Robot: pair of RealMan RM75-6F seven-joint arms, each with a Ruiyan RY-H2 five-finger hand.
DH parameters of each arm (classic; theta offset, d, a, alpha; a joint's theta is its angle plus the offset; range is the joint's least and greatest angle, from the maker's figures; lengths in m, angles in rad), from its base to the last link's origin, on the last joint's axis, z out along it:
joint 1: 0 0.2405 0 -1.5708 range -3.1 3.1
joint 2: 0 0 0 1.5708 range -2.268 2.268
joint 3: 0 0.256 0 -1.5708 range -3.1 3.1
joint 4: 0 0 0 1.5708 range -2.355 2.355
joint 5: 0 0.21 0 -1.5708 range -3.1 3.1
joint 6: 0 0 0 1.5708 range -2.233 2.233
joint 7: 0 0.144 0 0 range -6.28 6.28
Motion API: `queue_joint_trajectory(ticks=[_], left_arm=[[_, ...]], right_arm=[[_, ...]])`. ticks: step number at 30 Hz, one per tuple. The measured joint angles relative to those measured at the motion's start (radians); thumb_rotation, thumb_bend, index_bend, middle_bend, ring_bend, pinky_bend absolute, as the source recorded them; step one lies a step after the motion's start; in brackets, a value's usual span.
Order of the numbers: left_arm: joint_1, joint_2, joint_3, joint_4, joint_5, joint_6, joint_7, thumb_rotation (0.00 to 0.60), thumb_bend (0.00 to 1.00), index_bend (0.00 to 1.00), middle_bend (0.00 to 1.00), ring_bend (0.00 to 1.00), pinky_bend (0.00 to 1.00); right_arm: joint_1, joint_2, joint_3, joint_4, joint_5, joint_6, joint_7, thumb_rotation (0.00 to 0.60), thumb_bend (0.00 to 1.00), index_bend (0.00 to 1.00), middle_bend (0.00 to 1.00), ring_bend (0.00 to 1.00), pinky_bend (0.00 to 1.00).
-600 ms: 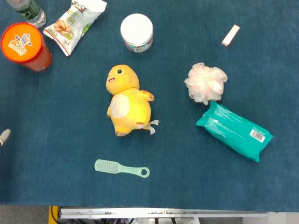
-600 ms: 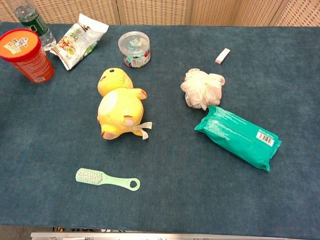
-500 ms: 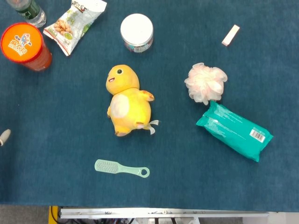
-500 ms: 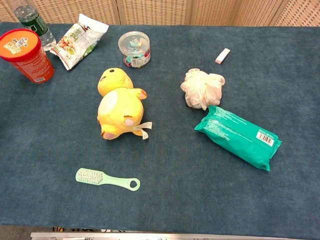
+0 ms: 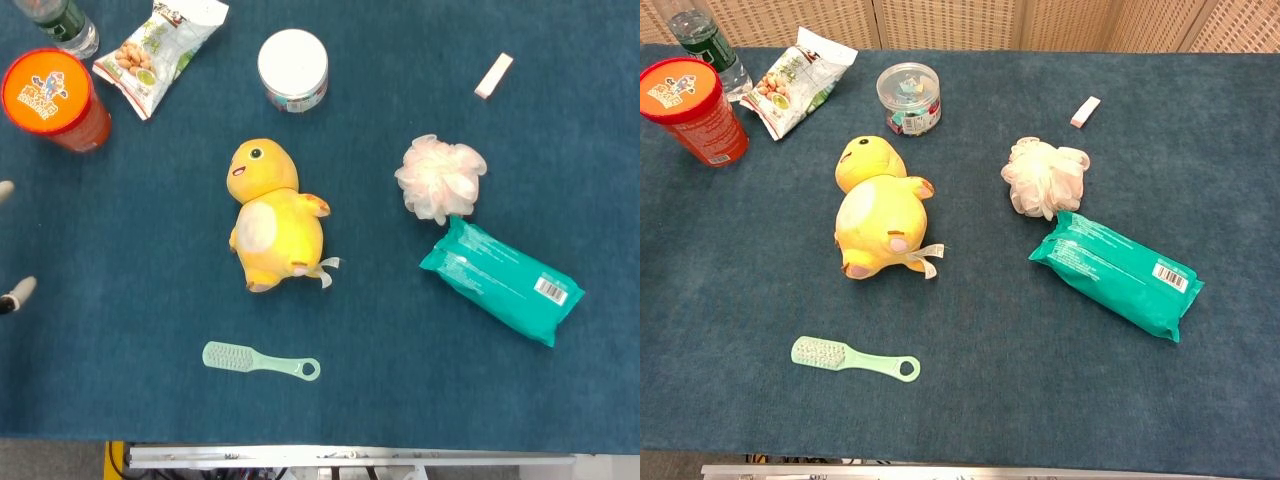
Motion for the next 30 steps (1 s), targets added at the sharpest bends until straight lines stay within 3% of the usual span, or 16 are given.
queue_joint_trajectory(ticks=[9, 26, 28, 30], left_arm=[[-0.087, 0.031, 0.000, -0.004, 0.048, -0.102, -0.180, 0.600, 0.15, 0.13, 0.11, 0.07, 0.01], [-0.329, 0.013, -0.022, 0.007, 0.020, -0.433, -0.607, 0.599, 0.15, 0.13, 0.10, 0.07, 0.06], [-0.361, 0.002, -0.027, 0.012, 0.011, -0.472, -0.659, 0.586, 0.15, 0.13, 0.10, 0.07, 0.06], [-0.388, -0.010, -0.031, 0.017, 0.002, -0.506, -0.699, 0.530, 0.15, 0.12, 0.10, 0.07, 0.06]], right_arm=[[0.024, 0.014, 0.011, -0.020, 0.013, -0.031, -0.015, 0.600, 0.12, 0.19, 0.13, 0.01, 0.00], [0.070, 0.005, 0.028, -0.035, -0.045, -0.024, -0.025, 0.600, 0.12, 0.19, 0.15, 0.03, 0.00], [0.070, 0.010, 0.028, -0.040, -0.045, -0.023, -0.026, 0.600, 0.12, 0.19, 0.15, 0.03, 0.00], [0.068, 0.015, 0.028, -0.044, -0.043, -0.019, -0.025, 0.600, 0.12, 0.19, 0.15, 0.03, 0.00]])
